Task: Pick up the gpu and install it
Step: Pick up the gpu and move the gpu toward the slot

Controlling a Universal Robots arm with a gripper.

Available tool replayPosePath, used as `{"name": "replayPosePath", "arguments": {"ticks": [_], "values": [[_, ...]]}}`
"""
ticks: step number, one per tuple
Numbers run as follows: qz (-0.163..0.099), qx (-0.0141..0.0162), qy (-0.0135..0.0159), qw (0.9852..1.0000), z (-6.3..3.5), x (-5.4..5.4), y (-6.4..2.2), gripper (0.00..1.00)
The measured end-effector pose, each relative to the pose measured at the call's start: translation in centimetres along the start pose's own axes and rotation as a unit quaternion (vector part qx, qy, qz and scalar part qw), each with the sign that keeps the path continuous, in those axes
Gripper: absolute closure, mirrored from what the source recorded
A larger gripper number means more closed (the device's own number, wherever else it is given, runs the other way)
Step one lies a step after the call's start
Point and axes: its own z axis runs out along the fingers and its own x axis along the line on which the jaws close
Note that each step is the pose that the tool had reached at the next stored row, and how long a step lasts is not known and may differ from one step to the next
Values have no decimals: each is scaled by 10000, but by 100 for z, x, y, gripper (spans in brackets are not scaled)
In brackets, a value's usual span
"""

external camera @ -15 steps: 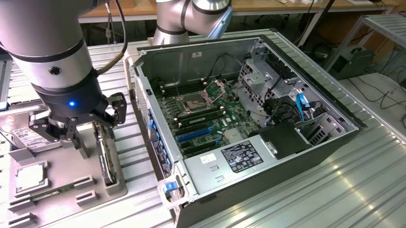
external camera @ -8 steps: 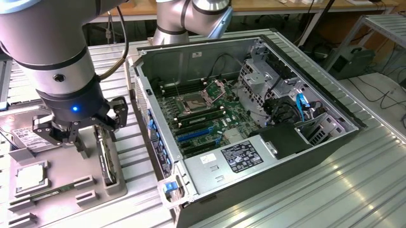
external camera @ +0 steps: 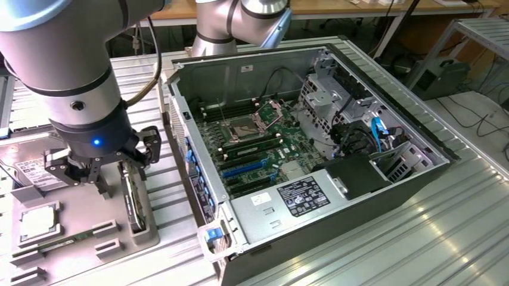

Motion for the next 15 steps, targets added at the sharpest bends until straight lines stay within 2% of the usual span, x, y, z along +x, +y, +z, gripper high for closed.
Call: {"name": "replayPosePath", "arguments": {"ticks": [15], "values": [[-1,2,1,10000,158,4,-36,34]]}}
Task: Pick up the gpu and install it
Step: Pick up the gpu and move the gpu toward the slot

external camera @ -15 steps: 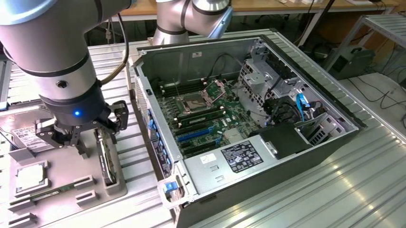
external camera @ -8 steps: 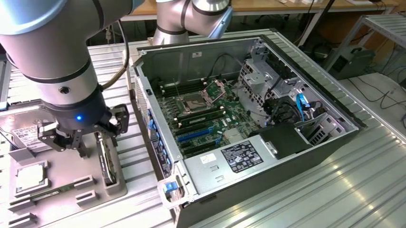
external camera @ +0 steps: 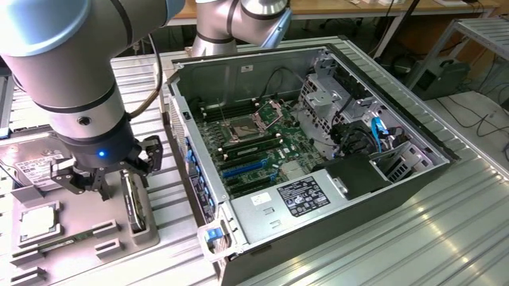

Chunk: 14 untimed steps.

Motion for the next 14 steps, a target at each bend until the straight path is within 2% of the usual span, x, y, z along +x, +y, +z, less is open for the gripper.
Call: {"name": "replayPosePath", "arguments": {"ticks": [6,14], "values": [[1,-1,-1,10000,59,3,-59,34],[0,5,0,10000,174,6,-68,34]]}}
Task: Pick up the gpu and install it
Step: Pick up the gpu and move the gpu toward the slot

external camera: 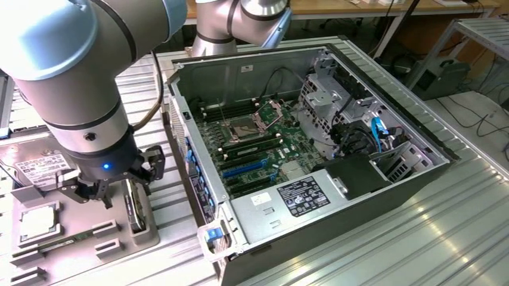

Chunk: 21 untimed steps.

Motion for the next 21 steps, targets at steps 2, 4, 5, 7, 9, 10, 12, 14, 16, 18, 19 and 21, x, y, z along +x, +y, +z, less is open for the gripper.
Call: {"name": "replayPosePath", "arguments": {"ticks": [2,4,5,7,9,10,12,14,16,18,19,21], "values": [[0,3,0,10000,23,1,5,34],[0,13,1,10000,45,1,23,34],[0,17,1,10000,53,1,33,34],[0,31,0,10000,76,0,58,34],[-1,42,1,10000,92,0,77,34],[-1,45,1,10000,101,0,84,34],[-1,52,1,10000,117,0,93,34],[-2,56,1,10000,136,0,95,34],[-1,59,2,10000,156,1,95,34],[-1,60,2,10000,180,1,94,34],[-1,61,2,10000,193,2,93,34],[-1,61,2,10000,210,2,93,34]]}}
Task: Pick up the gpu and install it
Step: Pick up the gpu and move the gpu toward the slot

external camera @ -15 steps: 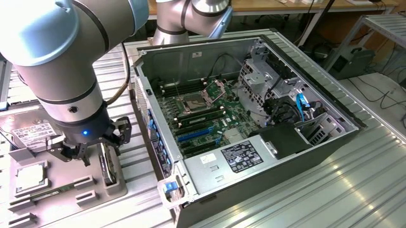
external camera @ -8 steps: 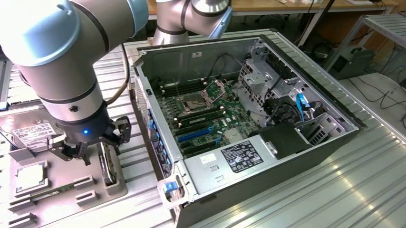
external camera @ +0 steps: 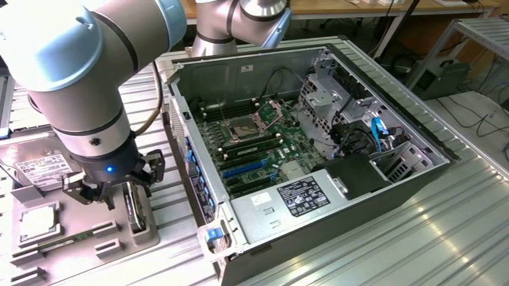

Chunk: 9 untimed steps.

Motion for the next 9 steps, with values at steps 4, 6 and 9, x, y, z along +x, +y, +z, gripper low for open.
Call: {"name": "replayPosePath", "arguments": {"ticks": [4,6,9], "values": [[0,2,-1,10000,3,-12,0,34],[1,3,-1,10000,3,-13,0,34],[0,3,0,10000,3,-15,0,34]]}}
